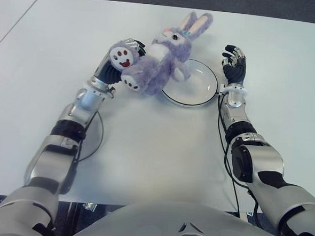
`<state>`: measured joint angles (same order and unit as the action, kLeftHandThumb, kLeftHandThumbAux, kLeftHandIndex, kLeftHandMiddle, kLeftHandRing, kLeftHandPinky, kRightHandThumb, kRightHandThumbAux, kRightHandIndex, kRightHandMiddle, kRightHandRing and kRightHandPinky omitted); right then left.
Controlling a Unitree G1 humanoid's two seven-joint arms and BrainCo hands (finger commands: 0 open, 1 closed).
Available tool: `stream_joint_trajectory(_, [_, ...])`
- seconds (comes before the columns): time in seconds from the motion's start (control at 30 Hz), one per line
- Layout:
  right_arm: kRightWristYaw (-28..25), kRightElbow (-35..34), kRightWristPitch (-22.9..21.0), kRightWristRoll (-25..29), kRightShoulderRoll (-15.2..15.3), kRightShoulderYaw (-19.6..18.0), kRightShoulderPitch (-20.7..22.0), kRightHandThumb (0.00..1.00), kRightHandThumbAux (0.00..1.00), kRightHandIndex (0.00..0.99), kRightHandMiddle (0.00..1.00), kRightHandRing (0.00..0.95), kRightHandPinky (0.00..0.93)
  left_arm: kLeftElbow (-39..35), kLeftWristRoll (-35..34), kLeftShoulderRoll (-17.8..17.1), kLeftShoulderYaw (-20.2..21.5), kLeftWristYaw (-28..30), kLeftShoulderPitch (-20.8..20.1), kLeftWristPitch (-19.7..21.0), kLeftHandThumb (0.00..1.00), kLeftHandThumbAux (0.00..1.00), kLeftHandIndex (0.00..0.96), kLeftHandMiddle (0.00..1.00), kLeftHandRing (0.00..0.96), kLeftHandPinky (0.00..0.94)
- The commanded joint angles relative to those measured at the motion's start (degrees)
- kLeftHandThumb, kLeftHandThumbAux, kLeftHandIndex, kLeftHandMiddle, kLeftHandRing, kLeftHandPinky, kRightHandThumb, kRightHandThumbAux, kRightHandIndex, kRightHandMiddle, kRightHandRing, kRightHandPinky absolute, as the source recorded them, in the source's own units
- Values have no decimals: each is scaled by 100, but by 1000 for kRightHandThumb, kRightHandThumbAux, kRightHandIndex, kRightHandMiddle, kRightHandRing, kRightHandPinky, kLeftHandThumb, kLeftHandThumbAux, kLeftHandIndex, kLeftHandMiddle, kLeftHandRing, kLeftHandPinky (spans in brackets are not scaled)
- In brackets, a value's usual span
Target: Put the doll into the plate.
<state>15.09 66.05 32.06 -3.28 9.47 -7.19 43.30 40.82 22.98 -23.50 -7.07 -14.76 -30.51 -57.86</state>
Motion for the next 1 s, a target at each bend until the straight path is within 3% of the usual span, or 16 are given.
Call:
stream_joint_trajectory(0.03, [7, 1100, -255, -212, -946, 164, -1764, 784, 920, 237, 242, 243, 89, 183, 917, 387, 181, -1414, -501, -432, 727, 697, 443, 879, 871, 876])
stream_joint_trajectory(0.4, [-32, 1098, -237, -207, -975, 161, -1766, 768, 919, 249, 240, 254, 61, 520, 1046, 398, -20, -1616, -716, -736, 732, 697, 443, 879, 873, 870])
stream_joint_trajectory(0.83, [36, 1101, -205, -248, -993, 183, -1768, 830, 917, 249, 243, 238, 39, 422, 1233, 372, -159, -1526, -884, -508, 735, 697, 443, 875, 876, 874])
stream_joint_trajectory(1.0, [45, 1105, -237, -262, -994, 198, -1755, 745, 926, 246, 237, 245, 57, 333, 1198, 334, -177, -1362, -945, -456, 735, 697, 443, 875, 877, 874])
